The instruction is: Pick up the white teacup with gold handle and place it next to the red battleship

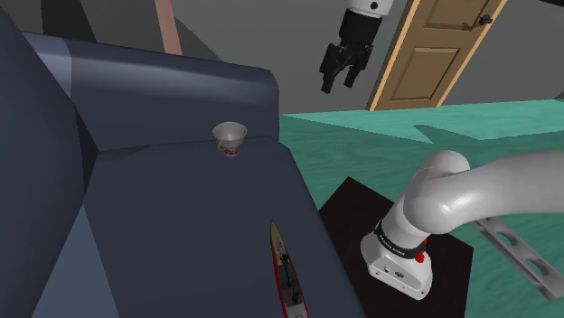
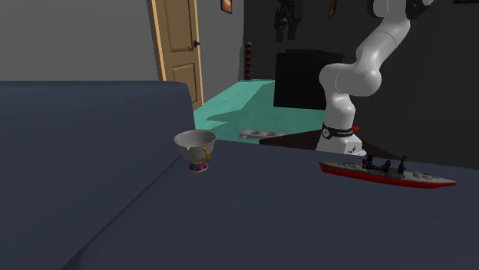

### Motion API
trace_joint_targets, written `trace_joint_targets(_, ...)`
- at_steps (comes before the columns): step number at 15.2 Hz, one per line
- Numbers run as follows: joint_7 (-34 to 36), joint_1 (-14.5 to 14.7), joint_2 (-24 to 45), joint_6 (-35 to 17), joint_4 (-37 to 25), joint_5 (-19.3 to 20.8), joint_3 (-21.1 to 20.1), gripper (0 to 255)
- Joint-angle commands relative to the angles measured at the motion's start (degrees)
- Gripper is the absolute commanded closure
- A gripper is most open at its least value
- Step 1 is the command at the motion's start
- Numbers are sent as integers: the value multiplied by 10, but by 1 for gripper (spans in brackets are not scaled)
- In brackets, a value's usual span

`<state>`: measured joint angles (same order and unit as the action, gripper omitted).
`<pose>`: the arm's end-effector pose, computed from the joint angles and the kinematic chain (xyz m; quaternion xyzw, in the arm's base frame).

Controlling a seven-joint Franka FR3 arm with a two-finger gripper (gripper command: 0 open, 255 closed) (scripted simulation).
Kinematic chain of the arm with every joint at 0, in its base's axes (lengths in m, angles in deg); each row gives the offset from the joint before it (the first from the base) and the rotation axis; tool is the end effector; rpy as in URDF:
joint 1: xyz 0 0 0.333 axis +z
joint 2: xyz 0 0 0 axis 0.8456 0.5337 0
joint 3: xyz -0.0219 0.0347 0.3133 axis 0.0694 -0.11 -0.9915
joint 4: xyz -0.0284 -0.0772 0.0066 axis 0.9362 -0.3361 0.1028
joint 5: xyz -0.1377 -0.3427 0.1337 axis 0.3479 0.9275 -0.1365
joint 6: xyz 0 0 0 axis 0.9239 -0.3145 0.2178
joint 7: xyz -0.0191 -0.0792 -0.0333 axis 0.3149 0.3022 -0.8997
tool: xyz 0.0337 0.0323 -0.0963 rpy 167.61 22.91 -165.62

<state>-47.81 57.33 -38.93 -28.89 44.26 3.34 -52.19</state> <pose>0.2970 0.0041 0.6279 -0.9958 0.0807 -0.0280 0.0321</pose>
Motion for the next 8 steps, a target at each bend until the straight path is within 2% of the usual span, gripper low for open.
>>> trace_joint_targets(1,0,0,0,0,0,0,0,0)
trace_joint_targets(8,53,4,112,-107,-3,10,-67,0)
